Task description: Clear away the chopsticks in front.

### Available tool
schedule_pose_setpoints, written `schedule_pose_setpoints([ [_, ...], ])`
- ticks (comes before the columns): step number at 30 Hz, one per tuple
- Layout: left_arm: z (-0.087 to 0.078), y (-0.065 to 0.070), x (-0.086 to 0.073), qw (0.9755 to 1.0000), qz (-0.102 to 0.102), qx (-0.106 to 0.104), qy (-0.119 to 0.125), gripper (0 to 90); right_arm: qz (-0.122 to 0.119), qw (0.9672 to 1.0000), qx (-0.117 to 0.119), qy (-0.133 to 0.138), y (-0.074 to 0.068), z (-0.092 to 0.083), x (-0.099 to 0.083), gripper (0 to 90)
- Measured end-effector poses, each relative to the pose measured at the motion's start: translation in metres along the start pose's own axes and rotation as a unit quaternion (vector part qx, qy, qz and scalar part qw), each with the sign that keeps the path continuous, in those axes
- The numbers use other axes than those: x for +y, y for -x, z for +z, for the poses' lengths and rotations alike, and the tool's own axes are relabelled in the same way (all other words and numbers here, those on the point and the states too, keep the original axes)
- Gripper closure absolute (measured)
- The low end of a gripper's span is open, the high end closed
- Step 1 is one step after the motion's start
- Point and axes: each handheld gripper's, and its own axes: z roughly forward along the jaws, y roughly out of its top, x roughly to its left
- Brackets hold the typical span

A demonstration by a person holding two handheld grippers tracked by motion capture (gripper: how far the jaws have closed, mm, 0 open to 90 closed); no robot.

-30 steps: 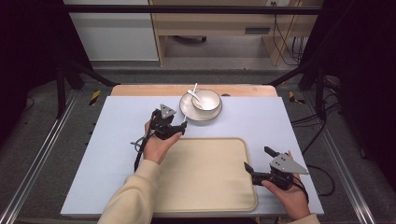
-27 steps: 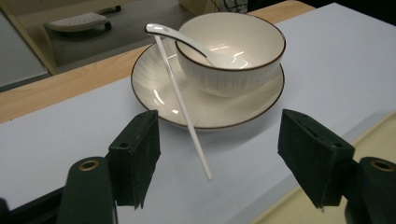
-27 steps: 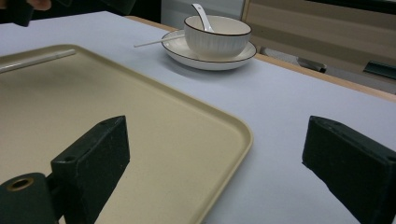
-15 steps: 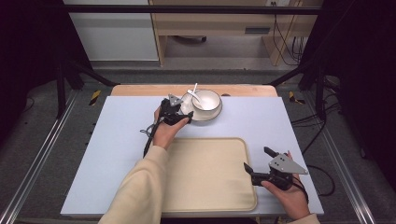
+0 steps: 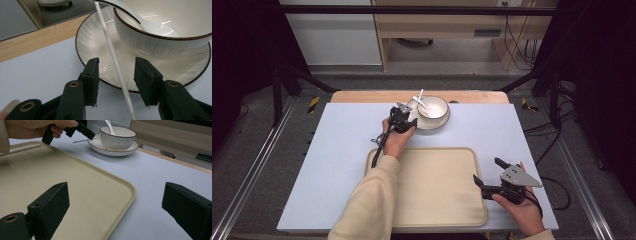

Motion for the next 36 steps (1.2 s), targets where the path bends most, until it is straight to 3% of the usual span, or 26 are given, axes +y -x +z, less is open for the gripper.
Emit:
schedule_pose_setpoints([
  [9, 0.005, 0.003, -0.001, 0.9999, 0.0, 0.011, -0.005, 60.6, -0.002, 1.0, 0.002, -0.001, 0.0, 0.0, 0.0, 7.6],
  [14, 0.007, 0.006, -0.002, 0.9997, 0.013, 0.022, -0.005, 62.7, -0.001, 1.0, 0.002, -0.002, 0.0, 0.0, 0.0, 7.6],
  [18, 0.009, 0.011, 0.003, 0.9994, 0.023, 0.018, -0.016, 62.5, -0.002, 1.0, 0.003, -0.003, 0.0, 0.001, 0.0, 7.6],
  [20, 0.011, 0.01, 0.006, 0.9996, 0.006, 0.016, -0.023, 62.7, -0.003, 1.0, 0.004, -0.003, 0.0, 0.001, 0.0, 7.6],
  [22, 0.015, 0.01, 0.007, 0.9993, 0.009, 0.023, -0.028, 63.4, -0.002, 1.0, 0.003, -0.003, -0.001, 0.0, -0.001, 7.6],
  [26, 0.02, 0.007, 0.006, 0.9993, -0.012, 0.014, -0.033, 67.1, -0.001, 1.0, 0.002, -0.003, 0.0, 0.0, -0.001, 7.6],
  [29, 0.022, 0.009, 0.007, 0.9991, -0.002, 0.019, -0.038, 70.4, -0.001, 1.0, 0.002, -0.003, 0.001, -0.001, -0.001, 7.6],
  [36, 0.024, 0.008, 0.005, 0.9988, -0.022, 0.021, -0.037, 78.9, -0.001, 1.0, 0.0, -0.002, 0.001, -0.001, -0.001, 7.7],
])
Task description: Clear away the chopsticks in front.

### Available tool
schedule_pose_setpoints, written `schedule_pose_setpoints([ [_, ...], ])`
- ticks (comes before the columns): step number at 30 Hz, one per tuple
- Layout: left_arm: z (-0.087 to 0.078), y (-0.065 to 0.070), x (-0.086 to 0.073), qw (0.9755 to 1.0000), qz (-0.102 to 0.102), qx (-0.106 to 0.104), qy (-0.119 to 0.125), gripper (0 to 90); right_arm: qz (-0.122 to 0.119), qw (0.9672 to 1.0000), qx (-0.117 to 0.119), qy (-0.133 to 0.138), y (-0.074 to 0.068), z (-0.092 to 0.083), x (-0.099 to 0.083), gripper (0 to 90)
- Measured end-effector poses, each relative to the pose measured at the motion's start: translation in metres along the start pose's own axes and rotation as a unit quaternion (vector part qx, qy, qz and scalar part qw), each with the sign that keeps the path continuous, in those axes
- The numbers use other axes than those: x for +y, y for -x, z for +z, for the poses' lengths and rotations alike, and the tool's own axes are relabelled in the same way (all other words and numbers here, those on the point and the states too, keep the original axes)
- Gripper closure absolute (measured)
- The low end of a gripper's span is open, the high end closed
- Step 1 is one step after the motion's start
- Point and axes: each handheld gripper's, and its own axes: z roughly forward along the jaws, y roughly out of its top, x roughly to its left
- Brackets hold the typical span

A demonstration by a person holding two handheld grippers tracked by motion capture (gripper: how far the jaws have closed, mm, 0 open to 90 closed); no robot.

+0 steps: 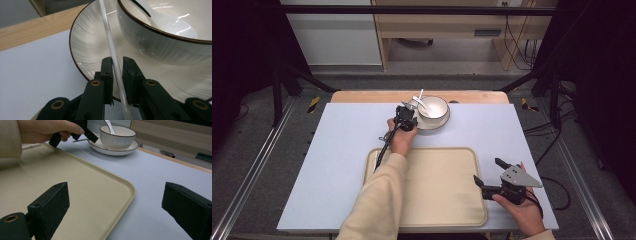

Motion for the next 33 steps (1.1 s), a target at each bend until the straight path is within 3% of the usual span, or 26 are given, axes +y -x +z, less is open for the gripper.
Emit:
schedule_pose_setpoints([
  [4, -0.001, -0.001, 0.001, 0.9999, -0.01, 0.006, 0.001, 84.3, 0.0, 1.0, 0.001, -0.001, 0.0, 0.0, 0.0, 7.7],
  [13, -0.012, -0.007, 0.004, 0.9995, -0.017, 0.019, 0.02, 85.1, 0.0, 1.0, 0.001, -0.001, 0.0, 0.0, 0.0, 7.7],
  [17, -0.02, -0.01, 0.004, 0.9991, -0.032, 0.021, 0.02, 85.1, -0.001, 1.0, 0.001, -0.001, 0.0, 0.0, 0.0, 7.6],
  [24, -0.046, -0.023, 0.001, 0.9972, -0.062, 0.032, 0.028, 85.1, -0.001, 1.0, 0.003, -0.002, -0.001, 0.001, 0.0, 7.6],
  [33, -0.089, -0.033, -0.027, 0.9934, -0.102, 0.041, 0.034, 85.1, -0.002, 1.0, 0.007, -0.002, -0.004, 0.002, 0.001, 7.6],
])
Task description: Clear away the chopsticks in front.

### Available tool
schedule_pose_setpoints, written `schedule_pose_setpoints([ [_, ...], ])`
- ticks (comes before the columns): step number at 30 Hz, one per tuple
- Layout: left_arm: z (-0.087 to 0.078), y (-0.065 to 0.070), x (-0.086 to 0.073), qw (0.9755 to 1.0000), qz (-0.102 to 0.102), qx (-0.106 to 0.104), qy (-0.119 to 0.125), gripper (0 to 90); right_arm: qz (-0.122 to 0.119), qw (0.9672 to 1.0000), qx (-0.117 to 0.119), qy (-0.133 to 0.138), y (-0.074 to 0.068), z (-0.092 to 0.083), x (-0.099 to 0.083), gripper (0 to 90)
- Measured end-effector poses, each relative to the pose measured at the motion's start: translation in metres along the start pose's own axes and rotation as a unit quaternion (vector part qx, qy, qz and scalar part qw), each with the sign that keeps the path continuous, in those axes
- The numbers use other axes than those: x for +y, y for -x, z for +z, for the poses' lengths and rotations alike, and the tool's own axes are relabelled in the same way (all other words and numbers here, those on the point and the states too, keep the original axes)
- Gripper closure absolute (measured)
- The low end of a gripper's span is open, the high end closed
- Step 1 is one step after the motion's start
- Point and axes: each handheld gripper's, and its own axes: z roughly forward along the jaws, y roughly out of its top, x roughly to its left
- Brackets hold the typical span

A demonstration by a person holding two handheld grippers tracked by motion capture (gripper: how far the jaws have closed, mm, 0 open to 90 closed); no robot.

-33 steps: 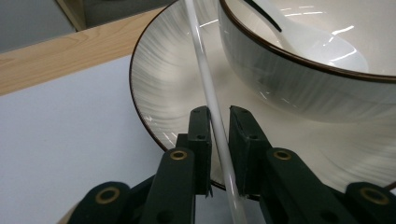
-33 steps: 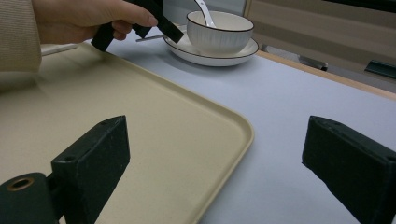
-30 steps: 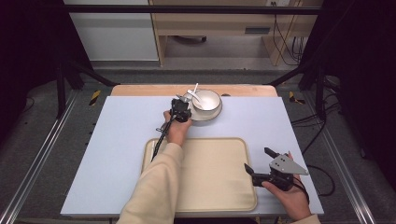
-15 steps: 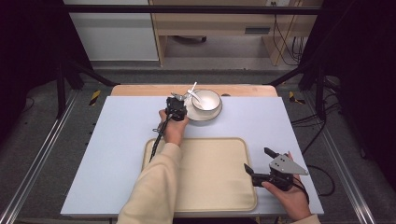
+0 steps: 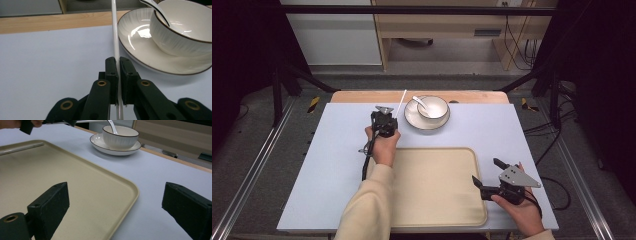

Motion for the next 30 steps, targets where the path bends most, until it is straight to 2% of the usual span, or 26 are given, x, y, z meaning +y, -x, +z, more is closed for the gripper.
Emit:
schedule_pose_setpoints([
  [10, -0.052, -0.007, -0.037, 0.9991, -0.034, 0.01, 0.025, 85.0, 0.005, 1.0, 0.002, 0.005, 0.0, -0.001, 0.001, 7.3],
  [18, -0.096, -0.008, -0.062, 0.9967, -0.064, 0.006, 0.049, 85.1, 0.001, 1.0, 0.006, 0.004, -0.002, 0.0, 0.0, 7.2],
  [20, -0.106, -0.007, -0.066, 0.9963, -0.066, 0.006, 0.055, 85.0, 0.002, 1.0, 0.007, 0.005, -0.002, 0.0, 0.0, 7.0],
  [24, -0.121, 0.001, -0.075, 0.9967, -0.055, 0.008, 0.06, 85.1, 0.008, 0.9999, 0.005, 0.007, -0.001, 0.0, 0.0, 6.4],
  [30, -0.134, 0.011, -0.094, 0.996, -0.062, -0.005, 0.064, 85.1, 0.012, 0.9999, 0.001, 0.009, 0.001, -0.001, 0.0, 6.3],
])
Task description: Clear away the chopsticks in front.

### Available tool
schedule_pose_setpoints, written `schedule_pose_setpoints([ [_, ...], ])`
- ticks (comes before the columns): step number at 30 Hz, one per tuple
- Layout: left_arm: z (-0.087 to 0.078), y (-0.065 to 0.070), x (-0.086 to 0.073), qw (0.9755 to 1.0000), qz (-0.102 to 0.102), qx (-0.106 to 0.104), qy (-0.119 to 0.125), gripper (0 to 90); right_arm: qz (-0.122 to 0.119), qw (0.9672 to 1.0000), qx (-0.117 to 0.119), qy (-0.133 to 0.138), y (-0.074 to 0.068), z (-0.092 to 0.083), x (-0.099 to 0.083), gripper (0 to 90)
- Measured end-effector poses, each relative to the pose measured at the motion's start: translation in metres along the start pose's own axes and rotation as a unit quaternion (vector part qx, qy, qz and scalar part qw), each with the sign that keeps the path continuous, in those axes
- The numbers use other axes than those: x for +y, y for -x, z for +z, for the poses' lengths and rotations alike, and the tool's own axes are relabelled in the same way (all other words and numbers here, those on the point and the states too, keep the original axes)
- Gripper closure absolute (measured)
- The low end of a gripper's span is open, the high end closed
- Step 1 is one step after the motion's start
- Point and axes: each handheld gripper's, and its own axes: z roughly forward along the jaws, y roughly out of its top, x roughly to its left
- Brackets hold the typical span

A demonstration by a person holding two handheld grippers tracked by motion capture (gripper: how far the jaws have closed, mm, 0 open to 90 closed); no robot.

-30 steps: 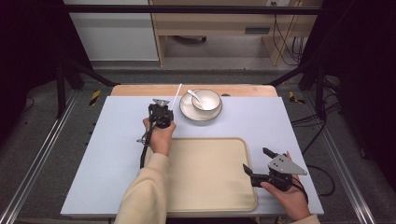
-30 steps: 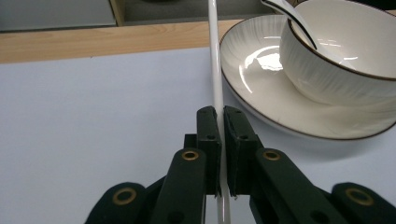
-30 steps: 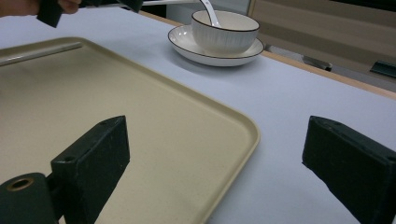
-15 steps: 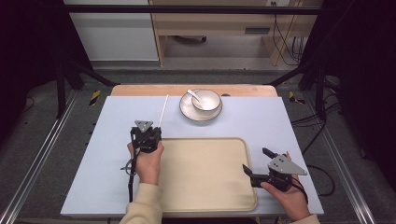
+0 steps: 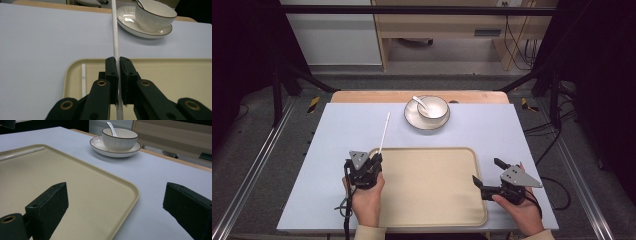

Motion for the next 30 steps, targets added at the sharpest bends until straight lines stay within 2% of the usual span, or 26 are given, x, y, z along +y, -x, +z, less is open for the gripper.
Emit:
schedule_pose_setpoints([
  [1, -0.003, 0.0, -0.004, 1.0, -0.005, -0.002, 0.002, 85.1, 0.0, 1.0, 0.001, -0.001, -0.001, 0.0, 0.0, 6.3],
  [7, -0.02, -0.001, -0.02, 0.9999, -0.003, 0.01, -0.001, 85.1, -0.003, 1.0, 0.004, -0.001, -0.002, 0.0, 0.0, 6.3],
  [16, -0.037, -0.001, -0.045, 0.9988, 0.004, 0.039, -0.03, 85.0, 0.001, 1.0, 0.004, -0.003, -0.001, 0.001, 0.0, 6.3],
  [23, -0.033, 0.002, -0.061, 0.9973, -0.003, 0.045, -0.057, 85.0, 0.01, 0.9999, 0.004, -0.002, 0.0, 0.0, -0.002, 6.4],
  [30, -0.034, 0.001, -0.065, 0.9969, -0.006, 0.046, -0.063, 85.1, 0.004, 1.0, 0.006, -0.004, -0.002, 0.001, -0.001, 6.4],
])
